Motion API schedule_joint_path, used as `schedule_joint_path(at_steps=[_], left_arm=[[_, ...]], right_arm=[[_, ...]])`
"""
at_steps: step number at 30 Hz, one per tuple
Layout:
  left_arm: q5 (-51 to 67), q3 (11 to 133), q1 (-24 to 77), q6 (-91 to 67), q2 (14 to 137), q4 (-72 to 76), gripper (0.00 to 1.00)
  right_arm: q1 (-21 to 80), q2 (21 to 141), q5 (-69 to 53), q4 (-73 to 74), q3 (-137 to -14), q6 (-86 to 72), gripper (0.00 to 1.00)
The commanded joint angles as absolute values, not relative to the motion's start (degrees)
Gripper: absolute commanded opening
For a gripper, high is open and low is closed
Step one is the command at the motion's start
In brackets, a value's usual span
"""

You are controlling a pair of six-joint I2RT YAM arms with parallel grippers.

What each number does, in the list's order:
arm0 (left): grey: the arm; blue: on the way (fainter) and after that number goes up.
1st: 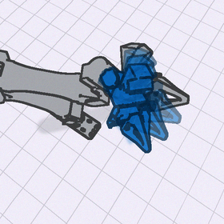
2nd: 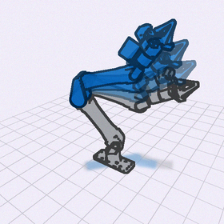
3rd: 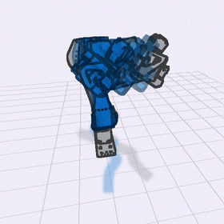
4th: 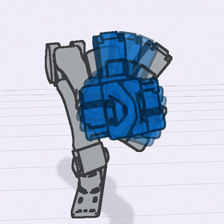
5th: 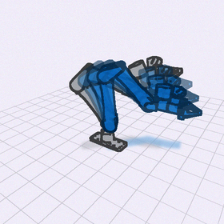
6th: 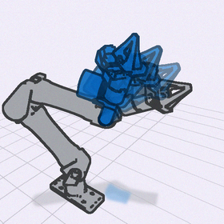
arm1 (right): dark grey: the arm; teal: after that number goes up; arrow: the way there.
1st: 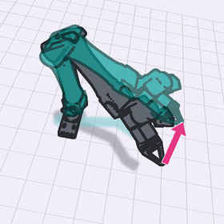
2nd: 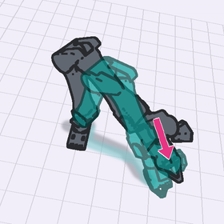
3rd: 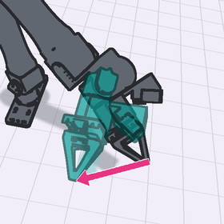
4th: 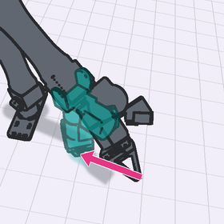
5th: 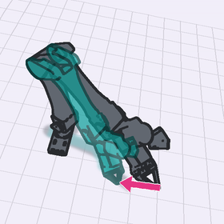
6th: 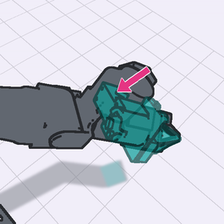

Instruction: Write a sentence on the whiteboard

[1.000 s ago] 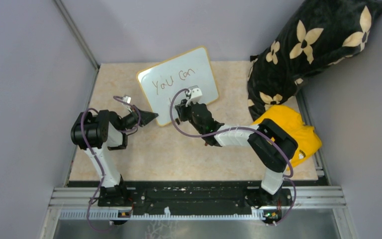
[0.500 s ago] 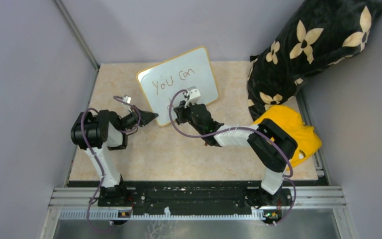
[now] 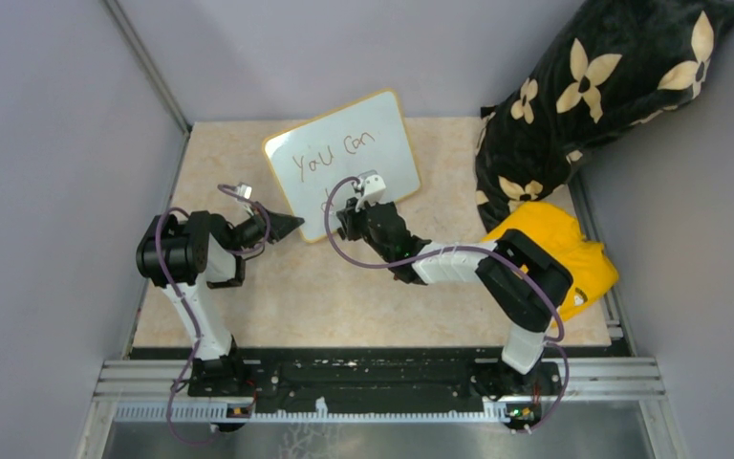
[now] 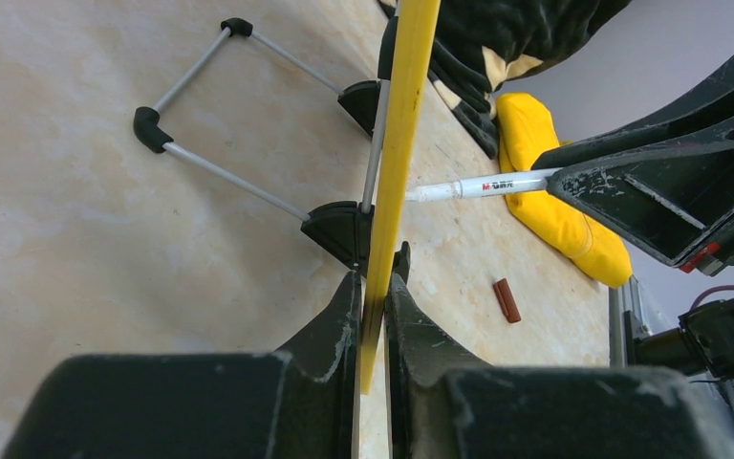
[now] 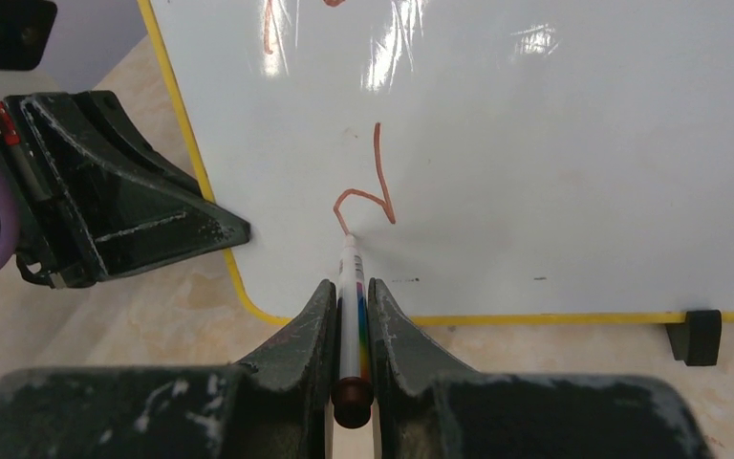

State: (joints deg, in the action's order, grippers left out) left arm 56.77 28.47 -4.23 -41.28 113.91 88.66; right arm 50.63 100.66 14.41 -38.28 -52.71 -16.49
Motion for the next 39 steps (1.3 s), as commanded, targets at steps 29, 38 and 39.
schedule_joint_path(at_steps=[29, 38, 39], left_arm=[[58.44, 29.35, -3.87, -42.63, 114.77, 95.16, 0.00], [58.46, 29.44, -3.78, -42.75, 114.79, 95.08, 0.00], [58.45, 29.44, -3.78, -42.73, 114.76, 95.07, 0.00]], right_arm=[[47.29, 98.54, 17.65, -38.24, -55.18, -14.32, 0.00], [47.29, 98.18, 17.10, -40.70, -55.15, -14.92, 0.00], [47.29, 98.16, 17.06, -40.95, -55.15, -15.04, 0.00]])
